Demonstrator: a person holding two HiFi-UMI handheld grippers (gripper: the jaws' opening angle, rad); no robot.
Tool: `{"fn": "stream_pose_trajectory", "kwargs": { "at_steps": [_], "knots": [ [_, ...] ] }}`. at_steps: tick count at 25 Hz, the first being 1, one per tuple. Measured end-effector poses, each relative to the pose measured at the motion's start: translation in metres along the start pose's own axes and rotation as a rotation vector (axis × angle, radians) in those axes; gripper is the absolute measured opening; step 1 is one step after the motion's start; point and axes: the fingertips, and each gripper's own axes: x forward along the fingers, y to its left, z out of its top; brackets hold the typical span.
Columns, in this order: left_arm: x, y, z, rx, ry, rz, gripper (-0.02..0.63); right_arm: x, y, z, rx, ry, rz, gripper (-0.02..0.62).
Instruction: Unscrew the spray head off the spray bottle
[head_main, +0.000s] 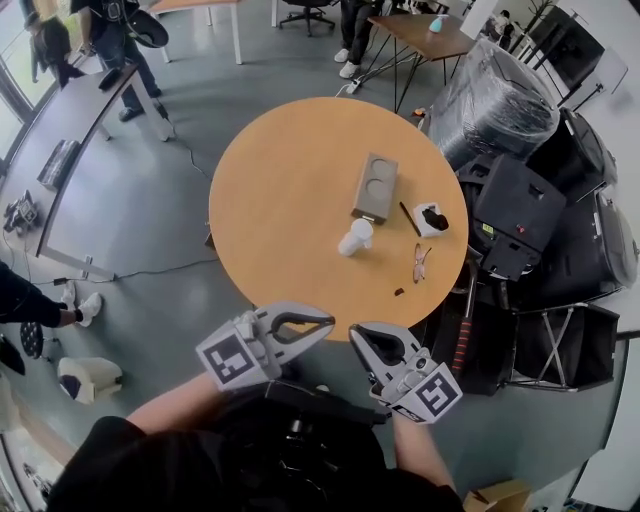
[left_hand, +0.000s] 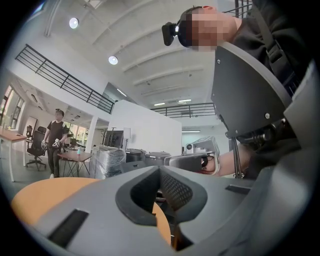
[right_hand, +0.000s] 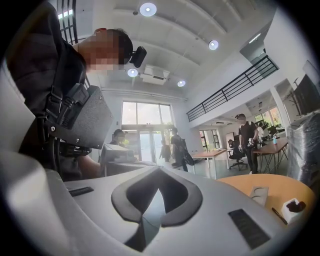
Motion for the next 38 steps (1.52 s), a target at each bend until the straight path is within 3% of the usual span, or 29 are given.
{"fn": "stream_pose_trajectory", "kwargs": {
  "at_steps": [16, 21, 38],
  "knots": [
    [0.006, 0.062, -0.015, -0.01, -0.005, -0.014, 0.006, 0.03, -0.05, -0.011, -0.005, 0.026, -0.092, -0.005],
    [0.028, 0.068, -0.017, -0.005, -0.007, 0.006, 0.006, 0.019, -0.076, -0.017, 0.002, 0.019, -0.072, -0.005],
    [0.132, 0.128, -0.039, -0.048, 0.017, 0.213, 0.006, -0.013, -0.194, -0.017, -0.012, 0.041, 0.085, -0.003]
  ]
}}
